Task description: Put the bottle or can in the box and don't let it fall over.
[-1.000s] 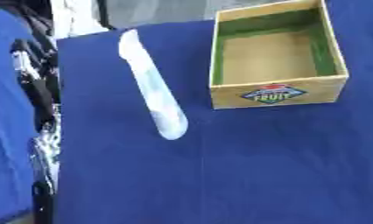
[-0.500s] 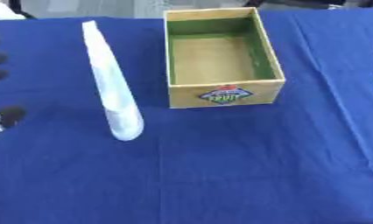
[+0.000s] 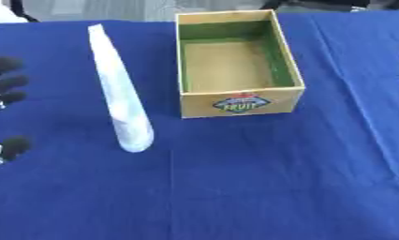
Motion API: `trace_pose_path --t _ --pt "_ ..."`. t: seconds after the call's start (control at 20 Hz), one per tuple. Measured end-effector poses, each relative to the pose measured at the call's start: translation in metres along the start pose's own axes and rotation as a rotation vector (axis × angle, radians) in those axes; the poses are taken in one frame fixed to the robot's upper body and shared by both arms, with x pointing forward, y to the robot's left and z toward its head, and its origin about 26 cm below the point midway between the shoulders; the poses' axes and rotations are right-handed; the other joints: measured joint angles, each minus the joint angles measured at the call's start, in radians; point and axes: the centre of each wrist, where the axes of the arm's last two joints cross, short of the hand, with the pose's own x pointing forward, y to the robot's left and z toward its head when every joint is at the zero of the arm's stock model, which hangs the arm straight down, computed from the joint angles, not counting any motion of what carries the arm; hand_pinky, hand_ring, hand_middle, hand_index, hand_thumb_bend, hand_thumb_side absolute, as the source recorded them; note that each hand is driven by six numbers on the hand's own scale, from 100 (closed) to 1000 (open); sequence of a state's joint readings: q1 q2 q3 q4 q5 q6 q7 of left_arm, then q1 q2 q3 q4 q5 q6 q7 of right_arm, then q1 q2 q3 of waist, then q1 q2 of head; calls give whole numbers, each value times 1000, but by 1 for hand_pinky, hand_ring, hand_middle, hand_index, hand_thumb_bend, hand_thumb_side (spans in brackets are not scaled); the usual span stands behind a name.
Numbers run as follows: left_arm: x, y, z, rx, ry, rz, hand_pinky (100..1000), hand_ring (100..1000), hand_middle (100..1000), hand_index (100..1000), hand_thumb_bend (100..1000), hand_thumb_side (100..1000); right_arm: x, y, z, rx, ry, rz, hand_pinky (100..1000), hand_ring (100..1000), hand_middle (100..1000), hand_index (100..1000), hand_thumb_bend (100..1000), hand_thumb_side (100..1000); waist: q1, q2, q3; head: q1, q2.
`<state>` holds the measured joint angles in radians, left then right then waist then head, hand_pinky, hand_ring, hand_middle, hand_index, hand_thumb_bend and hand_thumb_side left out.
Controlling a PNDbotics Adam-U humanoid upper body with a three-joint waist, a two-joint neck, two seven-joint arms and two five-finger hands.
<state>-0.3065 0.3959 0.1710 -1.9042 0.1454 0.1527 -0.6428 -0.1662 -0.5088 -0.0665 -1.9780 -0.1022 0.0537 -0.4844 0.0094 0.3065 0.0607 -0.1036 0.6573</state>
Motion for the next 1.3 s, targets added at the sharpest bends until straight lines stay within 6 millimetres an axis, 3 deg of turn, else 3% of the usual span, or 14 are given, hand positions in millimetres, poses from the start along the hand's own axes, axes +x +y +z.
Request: trace_pose_path --t 0.55,1.3 --pt "-9 -6 -6 33 80 -29 1000 1000 1000 991 634 144 0 0 0 3 -2 -1 1000 1000 1000 973 100 470 7 0 -6 3 -5" --pt "-17 -21 -43 51 132 -7 1000 1000 1000 982 701 176 0 1 0 16 -2 -6 1000 1000 1000 974 100 470 13 0 -13 5 -12"
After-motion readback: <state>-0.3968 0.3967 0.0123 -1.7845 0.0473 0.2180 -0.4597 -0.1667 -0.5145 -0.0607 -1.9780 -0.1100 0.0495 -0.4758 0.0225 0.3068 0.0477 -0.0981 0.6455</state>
